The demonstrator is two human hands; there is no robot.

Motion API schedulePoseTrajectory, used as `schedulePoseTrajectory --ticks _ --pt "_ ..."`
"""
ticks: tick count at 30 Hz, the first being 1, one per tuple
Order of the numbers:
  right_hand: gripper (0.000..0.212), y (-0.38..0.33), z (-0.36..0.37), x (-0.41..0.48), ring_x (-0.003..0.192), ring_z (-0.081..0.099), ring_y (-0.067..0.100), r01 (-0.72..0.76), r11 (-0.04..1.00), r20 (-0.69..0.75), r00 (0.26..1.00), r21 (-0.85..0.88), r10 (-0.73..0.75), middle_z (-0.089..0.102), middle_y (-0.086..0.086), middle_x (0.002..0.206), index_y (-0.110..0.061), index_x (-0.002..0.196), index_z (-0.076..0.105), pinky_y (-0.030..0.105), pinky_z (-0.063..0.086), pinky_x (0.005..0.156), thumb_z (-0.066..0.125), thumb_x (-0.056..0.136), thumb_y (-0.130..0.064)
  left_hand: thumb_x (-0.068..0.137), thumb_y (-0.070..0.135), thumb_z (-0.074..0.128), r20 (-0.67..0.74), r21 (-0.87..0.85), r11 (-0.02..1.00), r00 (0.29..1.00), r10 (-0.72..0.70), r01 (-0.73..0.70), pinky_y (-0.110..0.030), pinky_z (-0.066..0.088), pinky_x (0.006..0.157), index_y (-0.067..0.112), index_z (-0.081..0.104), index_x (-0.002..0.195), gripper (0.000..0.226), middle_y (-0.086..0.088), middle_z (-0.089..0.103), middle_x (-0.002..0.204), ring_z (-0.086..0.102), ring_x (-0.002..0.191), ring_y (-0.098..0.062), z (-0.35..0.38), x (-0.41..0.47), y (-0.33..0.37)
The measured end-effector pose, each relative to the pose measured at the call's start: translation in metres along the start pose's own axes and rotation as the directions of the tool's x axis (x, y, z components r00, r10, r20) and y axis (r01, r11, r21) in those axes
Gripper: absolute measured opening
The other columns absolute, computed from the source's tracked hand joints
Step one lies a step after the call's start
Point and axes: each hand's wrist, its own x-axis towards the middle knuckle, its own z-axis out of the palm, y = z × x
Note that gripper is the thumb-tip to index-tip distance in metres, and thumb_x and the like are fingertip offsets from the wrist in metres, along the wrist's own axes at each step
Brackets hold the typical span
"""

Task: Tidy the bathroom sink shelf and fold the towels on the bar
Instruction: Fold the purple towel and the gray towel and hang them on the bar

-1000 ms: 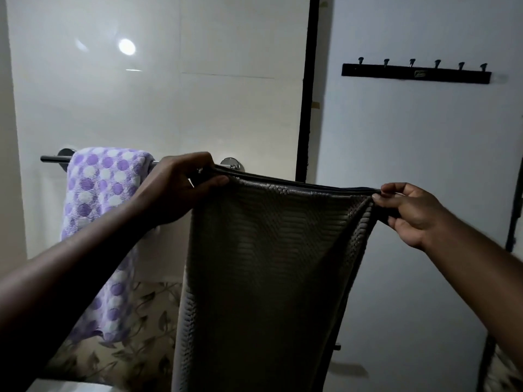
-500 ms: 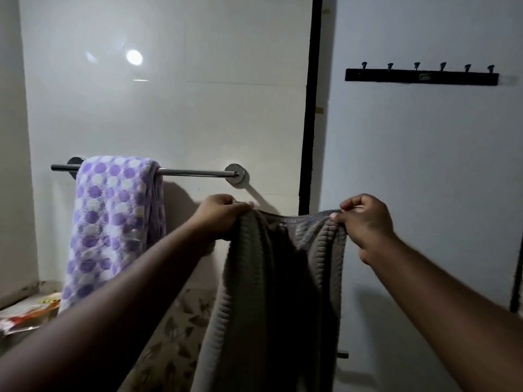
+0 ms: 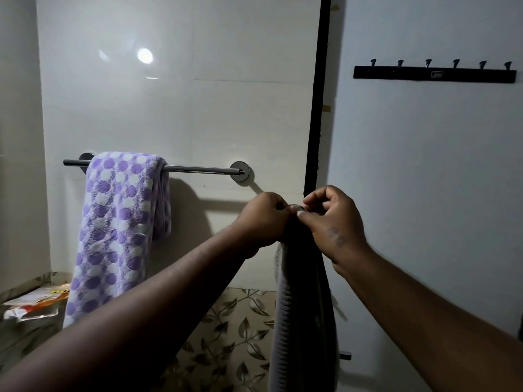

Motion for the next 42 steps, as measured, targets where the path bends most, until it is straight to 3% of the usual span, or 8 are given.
schedulePoseTrajectory --ticks 9,13,15,19,25,32,38,42 --pt "0.039 0.015 -0.020 0.003 0.088 0.073 0.020 0.094 0.994 0.058 0.994 0.049 -0.097 0.075 0.000 0.092 -0.023 0.098 0.064 0.039 0.060 0.081 0.087 0.073 -0.005 0.086 0.012 0.055 -0.007 0.214 0.955 0.978 0.210 -0.204 -0.053 0.061 0.076 0.022 0.065 0.101 0.020 -0.008 0.077 0.082 0.073 0.082 -0.033 0.016 -0.011 0.018" --pt "0.035 0.020 -0.048 0.018 0.087 0.076 0.023 -0.050 0.931 0.149 0.989 0.362 -0.005 0.078 0.008 0.092 -0.020 0.099 0.063 0.029 0.061 0.073 0.081 0.078 0.002 0.087 0.061 0.057 0.026 0.608 0.631 0.807 0.590 -0.481 -0.039 0.051 0.097 0.038 0.044 0.136 0.056 0.011 0.067 0.123 0.063 0.115 -0.016 0.001 -0.008 0.014" --pt "0.035 0.023 -0.061 0.025 0.084 0.075 0.022 -0.160 0.835 0.299 0.954 0.527 -0.006 0.078 0.010 0.090 -0.015 0.105 0.060 0.028 0.060 0.071 0.075 0.081 0.007 0.081 0.081 0.053 0.220 0.729 0.496 0.847 0.484 -0.472 -0.039 0.039 0.112 0.037 0.037 0.148 0.081 0.003 0.059 0.138 0.052 0.132 -0.020 -0.005 0.000 0.014" --pt "0.032 0.033 -0.073 0.033 0.079 0.074 0.021 -0.277 0.704 0.354 0.935 0.654 0.039 0.076 0.012 0.092 -0.014 0.105 0.058 0.027 0.061 0.065 0.068 0.085 0.009 0.081 0.078 0.060 0.280 0.749 0.527 0.913 0.296 -0.401 -0.032 0.053 0.069 0.035 0.063 0.117 0.056 0.002 0.072 0.093 0.069 0.086 -0.023 -0.006 0.016 0.028" --pt "0.039 0.039 -0.055 0.017 0.106 0.071 0.027 -0.288 0.619 0.260 0.956 0.731 0.138 0.070 0.015 0.124 -0.018 0.134 0.056 0.041 0.060 0.086 0.064 0.095 -0.021 0.086 0.075 0.056 0.293 0.800 0.406 0.878 0.378 -0.442 -0.026 0.038 0.055 0.033 0.068 0.098 0.046 0.016 0.057 0.070 0.050 0.066 0.002 -0.002 0.026 0.071" --pt "0.078 0.047 -0.006 -0.054 0.126 0.062 0.016 -0.030 0.763 0.120 0.991 0.646 -0.062 0.048 -0.007 0.150 -0.073 0.140 0.022 0.042 0.058 0.097 0.072 0.087 -0.045 0.089 0.067 0.061 0.338 0.711 0.534 0.888 0.312 -0.458 -0.034 0.054 0.069 0.029 0.074 0.094 0.041 0.007 0.073 0.082 0.066 0.078 -0.009 -0.040 0.027 0.064" --pt "0.048 0.012 0.067 -0.040 0.128 0.053 0.004 0.503 0.770 -0.299 0.861 0.392 -0.410 0.051 -0.028 0.131 -0.050 0.127 0.048 0.027 0.046 0.107 0.060 0.095 -0.017 0.084 0.076 0.058 0.271 0.637 0.648 0.908 0.318 -0.417 -0.034 0.055 0.068 0.029 0.074 0.085 0.050 0.006 0.073 0.079 0.059 0.070 0.001 -0.113 0.042 0.043" --pt "0.020 -0.023 0.120 0.011 0.107 0.059 0.013 0.611 0.737 -0.325 0.787 0.291 -0.524 0.061 0.001 0.110 -0.018 0.111 0.060 0.023 0.047 0.091 0.053 0.100 -0.003 0.083 0.074 0.062 0.080 0.734 0.549 0.853 0.516 -0.401 -0.030 0.053 0.064 0.038 0.069 0.075 0.037 0.017 0.063 0.062 0.056 0.060 0.003 -0.172 0.070 0.053"
